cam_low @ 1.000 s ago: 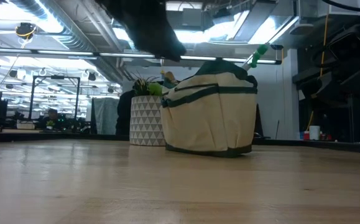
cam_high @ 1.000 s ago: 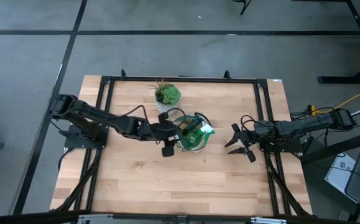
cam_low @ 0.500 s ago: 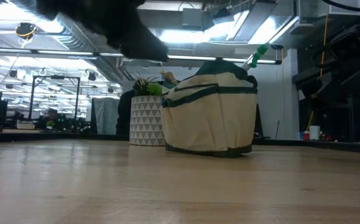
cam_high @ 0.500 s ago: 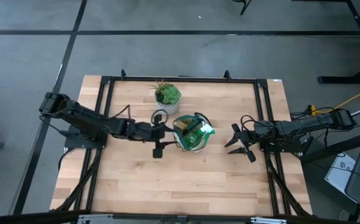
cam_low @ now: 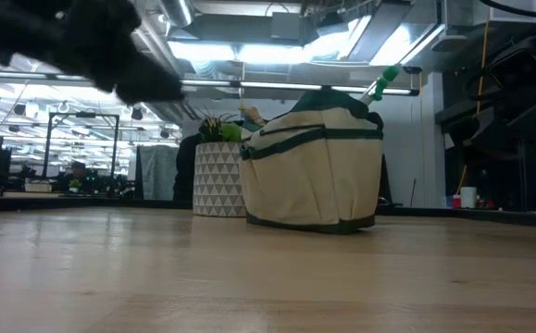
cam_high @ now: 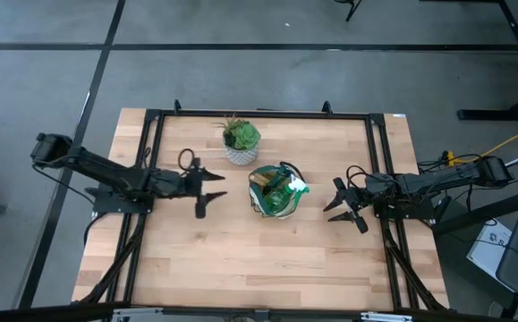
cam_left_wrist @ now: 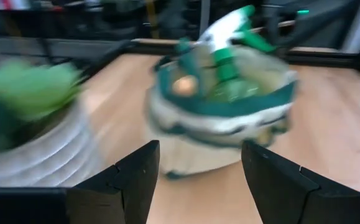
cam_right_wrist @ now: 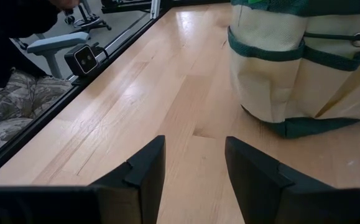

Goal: Pick & Place Garden tools in Gardening bag
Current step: Return to Home Position

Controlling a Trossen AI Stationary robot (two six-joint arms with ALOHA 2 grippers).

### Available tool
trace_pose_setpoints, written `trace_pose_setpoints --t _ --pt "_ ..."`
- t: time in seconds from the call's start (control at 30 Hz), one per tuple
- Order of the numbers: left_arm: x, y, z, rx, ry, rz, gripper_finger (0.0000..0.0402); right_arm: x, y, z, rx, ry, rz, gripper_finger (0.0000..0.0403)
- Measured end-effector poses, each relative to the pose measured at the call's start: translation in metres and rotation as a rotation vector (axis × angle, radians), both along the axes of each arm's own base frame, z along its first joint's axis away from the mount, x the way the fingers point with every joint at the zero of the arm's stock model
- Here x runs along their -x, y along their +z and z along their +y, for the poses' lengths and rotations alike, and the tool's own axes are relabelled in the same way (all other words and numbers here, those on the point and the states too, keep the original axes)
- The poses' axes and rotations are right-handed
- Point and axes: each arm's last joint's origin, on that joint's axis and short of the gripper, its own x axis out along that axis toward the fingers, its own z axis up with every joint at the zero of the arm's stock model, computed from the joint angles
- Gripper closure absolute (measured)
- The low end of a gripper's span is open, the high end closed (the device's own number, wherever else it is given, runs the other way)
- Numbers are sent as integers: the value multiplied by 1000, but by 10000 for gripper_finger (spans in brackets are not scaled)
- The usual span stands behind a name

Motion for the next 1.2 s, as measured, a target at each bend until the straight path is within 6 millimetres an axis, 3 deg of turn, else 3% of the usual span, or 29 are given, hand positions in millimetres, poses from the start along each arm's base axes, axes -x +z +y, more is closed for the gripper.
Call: trace_pose_setpoints --t 0.17,0.3,0.47,0.7,0.83,1.2 --pt "17 -15 7 23 167 -12 178 0 0 0 0 0 0 233" --pt "19 -18 7 104 178 -35 178 0 0 0 0 0 0 233" --pt "21 -30 4 28 -23 38 178 0 0 0 0 0 0 233" --pt "37 -48 20 65 -150 -68 178 0 0 0 0 0 0 233" --pt "38 -40 24 34 -263 -132 178 0 0 0 0 0 0 233" --pt "46 -36 38 78 -220 -142 178 0 0 0 0 0 1 233"
